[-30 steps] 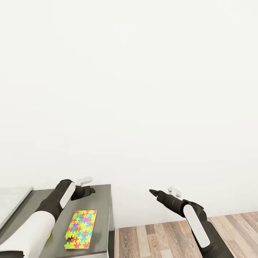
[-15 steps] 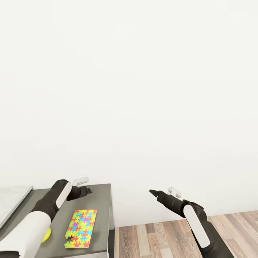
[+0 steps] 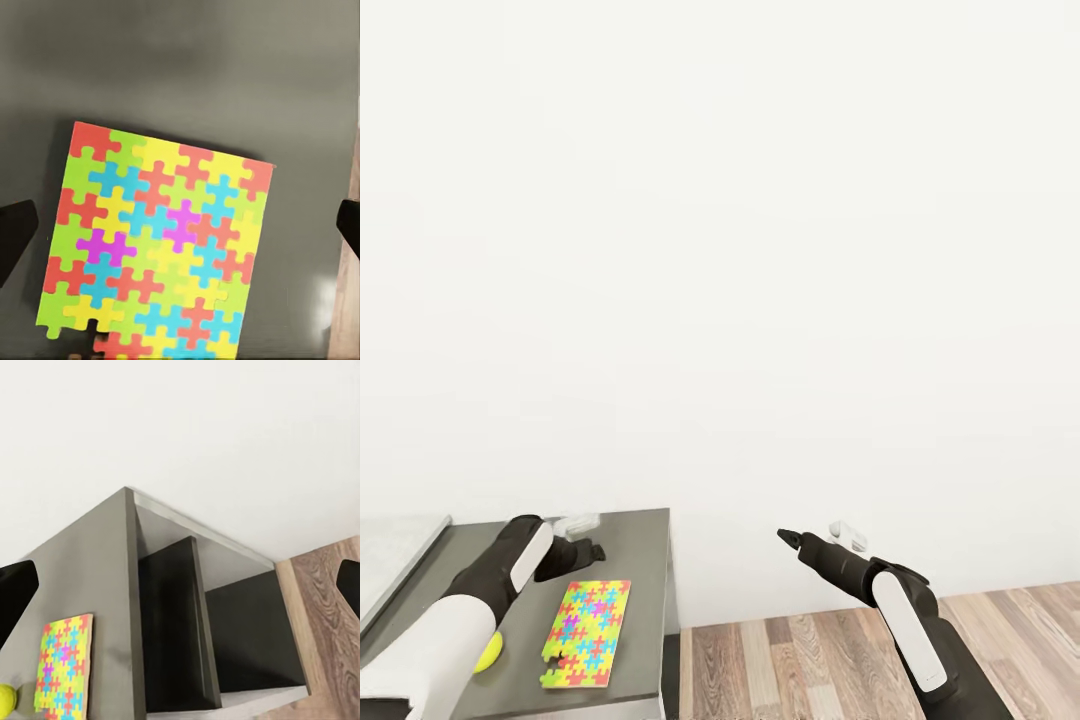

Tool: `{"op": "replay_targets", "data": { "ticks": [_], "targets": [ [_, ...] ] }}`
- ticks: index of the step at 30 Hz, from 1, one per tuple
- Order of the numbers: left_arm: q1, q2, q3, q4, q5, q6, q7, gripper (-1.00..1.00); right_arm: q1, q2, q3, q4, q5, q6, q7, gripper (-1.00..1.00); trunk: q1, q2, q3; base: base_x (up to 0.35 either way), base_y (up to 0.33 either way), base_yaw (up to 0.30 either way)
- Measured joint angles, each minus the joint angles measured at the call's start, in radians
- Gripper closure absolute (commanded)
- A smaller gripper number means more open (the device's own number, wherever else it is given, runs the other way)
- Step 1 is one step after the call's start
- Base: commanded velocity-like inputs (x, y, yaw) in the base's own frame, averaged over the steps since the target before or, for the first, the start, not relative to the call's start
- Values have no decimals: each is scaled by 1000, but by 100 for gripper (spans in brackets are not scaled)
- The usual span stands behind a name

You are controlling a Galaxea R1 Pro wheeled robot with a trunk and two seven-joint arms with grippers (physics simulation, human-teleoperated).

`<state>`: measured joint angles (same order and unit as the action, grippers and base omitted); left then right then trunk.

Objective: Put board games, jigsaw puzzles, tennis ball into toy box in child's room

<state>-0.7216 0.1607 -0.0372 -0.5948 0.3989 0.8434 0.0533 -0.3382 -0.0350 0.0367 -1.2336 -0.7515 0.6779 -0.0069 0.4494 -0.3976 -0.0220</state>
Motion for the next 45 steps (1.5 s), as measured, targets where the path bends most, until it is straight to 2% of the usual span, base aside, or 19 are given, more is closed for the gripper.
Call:
{"op": "replay_targets", "data": {
  "ticks": [7,20,28,40,45],
  "targets": [
    [0,-5,-2,19,-1,-4,1,-100,0,0,0,2,0,0,0,-100,0,0,-11,0,0,0],
    [0,2,-1,21,-1,-10,-1,-100,0,0,0,5,-1,-1,0,-100,0,0,-32,0,0,0],
    [0,4,1,21,0,-64,-6,-100,0,-1,-1,3,1,0,1,-100,0,0,-45,0,0,0],
    [0,5,1,20,0,-69,-8,-100,0,-1,0,3,0,-1,0,-100,0,0,-65,0,0,0],
    [0,22,1,17,1,-66,-10,-100,0,-1,1,4,1,-1,0,-100,0,0,-73,0,0,0]
  ]
}}
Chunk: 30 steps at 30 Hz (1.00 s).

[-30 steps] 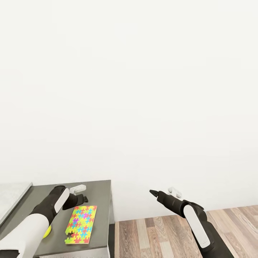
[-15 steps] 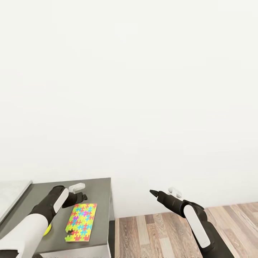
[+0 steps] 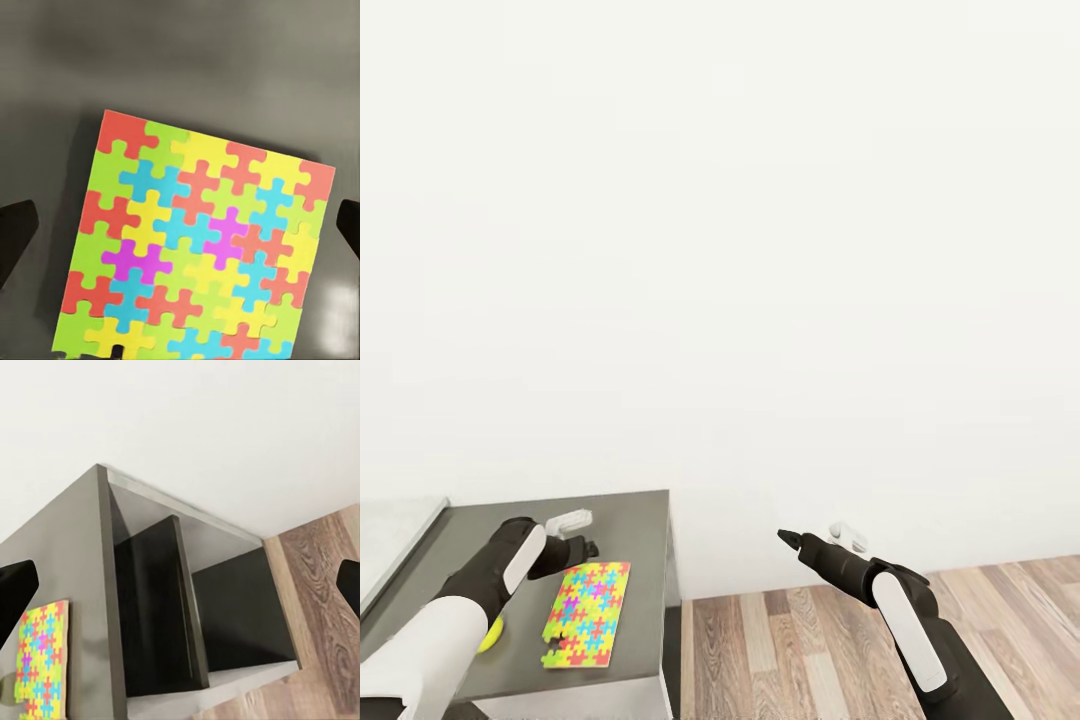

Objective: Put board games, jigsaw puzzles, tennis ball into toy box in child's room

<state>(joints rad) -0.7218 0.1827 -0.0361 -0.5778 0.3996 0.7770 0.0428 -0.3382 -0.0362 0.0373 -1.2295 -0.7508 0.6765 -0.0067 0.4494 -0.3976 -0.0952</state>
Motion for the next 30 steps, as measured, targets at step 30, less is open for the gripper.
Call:
{"op": "replay_targets", "data": {
  "ticks": [30],
  "targets": [
    [-1,44,-7,-12,3,50,-3,-100,0,-7,-8,-4,-4,1,1,-100,0,0,-48,0,0,0]
  ]
}}
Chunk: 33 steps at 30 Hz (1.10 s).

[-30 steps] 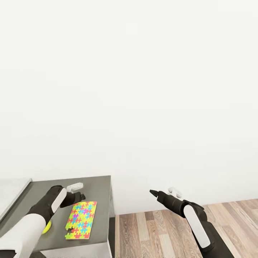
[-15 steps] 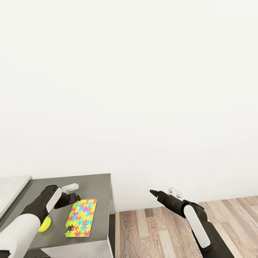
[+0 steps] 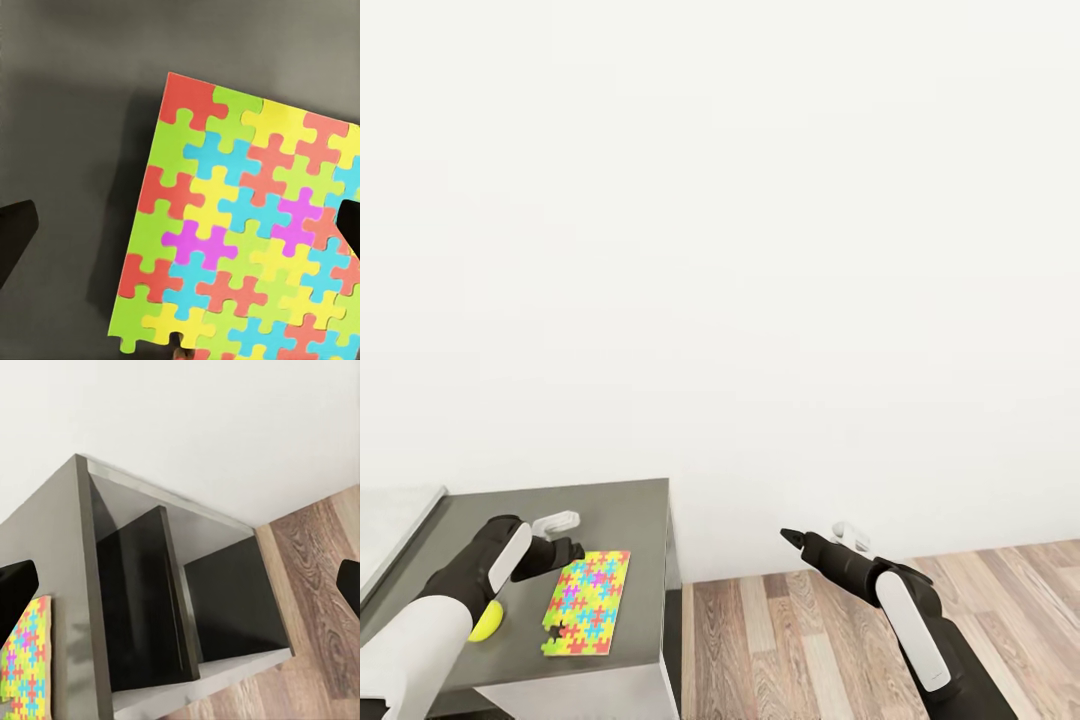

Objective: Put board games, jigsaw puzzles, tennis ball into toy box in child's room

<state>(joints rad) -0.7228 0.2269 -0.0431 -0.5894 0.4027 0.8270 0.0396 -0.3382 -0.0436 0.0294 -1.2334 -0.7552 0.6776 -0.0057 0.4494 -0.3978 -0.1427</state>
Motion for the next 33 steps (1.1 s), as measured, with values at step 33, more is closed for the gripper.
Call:
{"op": "replay_targets", "data": {
  "ticks": [33],
  "targets": [
    [-2,124,-3,-1,4,40,-421,-100,0,-8,-1,-4,-7,2,0,-100,0,0,-4,0,0,0]
  ]
}}
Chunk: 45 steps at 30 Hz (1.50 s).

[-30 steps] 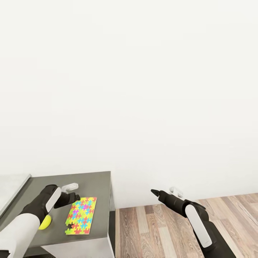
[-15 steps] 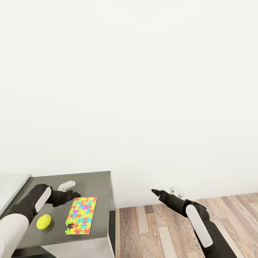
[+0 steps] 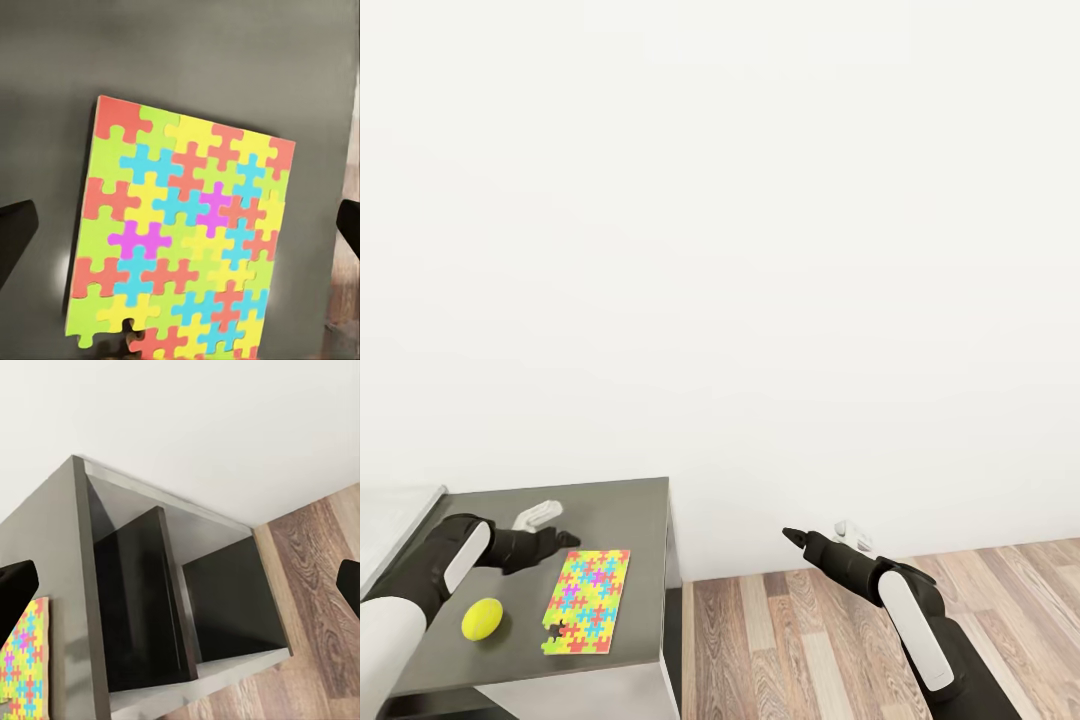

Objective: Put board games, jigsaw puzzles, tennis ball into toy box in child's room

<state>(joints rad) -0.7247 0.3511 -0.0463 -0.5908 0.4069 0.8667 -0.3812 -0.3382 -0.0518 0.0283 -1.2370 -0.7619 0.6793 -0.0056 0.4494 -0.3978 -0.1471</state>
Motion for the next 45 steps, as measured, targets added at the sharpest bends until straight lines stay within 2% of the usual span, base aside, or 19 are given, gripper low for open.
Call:
{"op": "replay_targets", "data": {
  "ticks": [7,38,45],
  "targets": [
    [0,1,-2,1,-2,-2,-25,-100,0,-1,0,0,0,0,0,-100,0,0,-9,0,0,50],
    [0,-3,-11,1,-4,-6,-22,-100,0,0,-1,7,0,0,0,-100,0,0,-57,0,0,66],
    [0,-7,-11,1,-5,-40,-25,-100,0,0,-2,8,-1,0,0,-100,0,0,-60,0,0,-46]
  ]
}}
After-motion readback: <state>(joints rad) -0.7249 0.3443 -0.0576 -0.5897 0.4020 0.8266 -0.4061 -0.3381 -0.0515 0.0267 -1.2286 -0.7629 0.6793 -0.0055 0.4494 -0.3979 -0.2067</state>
